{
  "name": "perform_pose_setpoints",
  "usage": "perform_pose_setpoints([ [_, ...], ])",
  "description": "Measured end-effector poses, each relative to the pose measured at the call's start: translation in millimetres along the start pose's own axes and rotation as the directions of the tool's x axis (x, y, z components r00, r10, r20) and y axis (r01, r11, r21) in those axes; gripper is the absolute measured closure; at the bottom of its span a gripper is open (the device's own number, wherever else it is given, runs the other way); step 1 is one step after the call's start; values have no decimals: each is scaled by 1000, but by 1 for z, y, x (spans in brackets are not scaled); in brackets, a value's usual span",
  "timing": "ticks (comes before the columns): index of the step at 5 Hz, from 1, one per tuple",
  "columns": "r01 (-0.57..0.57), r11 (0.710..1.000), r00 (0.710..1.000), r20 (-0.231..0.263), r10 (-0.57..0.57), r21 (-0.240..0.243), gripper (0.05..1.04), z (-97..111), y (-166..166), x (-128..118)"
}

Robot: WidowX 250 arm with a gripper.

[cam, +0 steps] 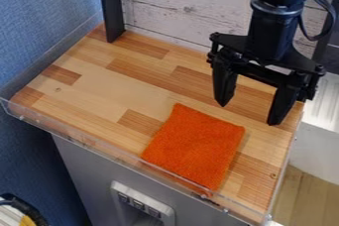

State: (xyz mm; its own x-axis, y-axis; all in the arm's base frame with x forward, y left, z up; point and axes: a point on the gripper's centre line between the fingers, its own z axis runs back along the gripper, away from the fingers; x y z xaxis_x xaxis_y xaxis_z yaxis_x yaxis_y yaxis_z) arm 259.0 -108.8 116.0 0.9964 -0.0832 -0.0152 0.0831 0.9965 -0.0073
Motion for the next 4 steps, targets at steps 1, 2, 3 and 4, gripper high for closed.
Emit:
perform_pose_setpoints([
  [1, 9, 1000, 1000, -5, -9, 0, 93, 0, 0, -1],
  [2, 11, 1000, 1000, -3, -11, 7, 93, 0, 1, 0],
  [3, 7, 1000, 1000, -4, -7, 18, 93, 1, 3, 0],
  [4, -1, 1000, 1000, -6, 1, 26, 93, 1, 4, 0],
])
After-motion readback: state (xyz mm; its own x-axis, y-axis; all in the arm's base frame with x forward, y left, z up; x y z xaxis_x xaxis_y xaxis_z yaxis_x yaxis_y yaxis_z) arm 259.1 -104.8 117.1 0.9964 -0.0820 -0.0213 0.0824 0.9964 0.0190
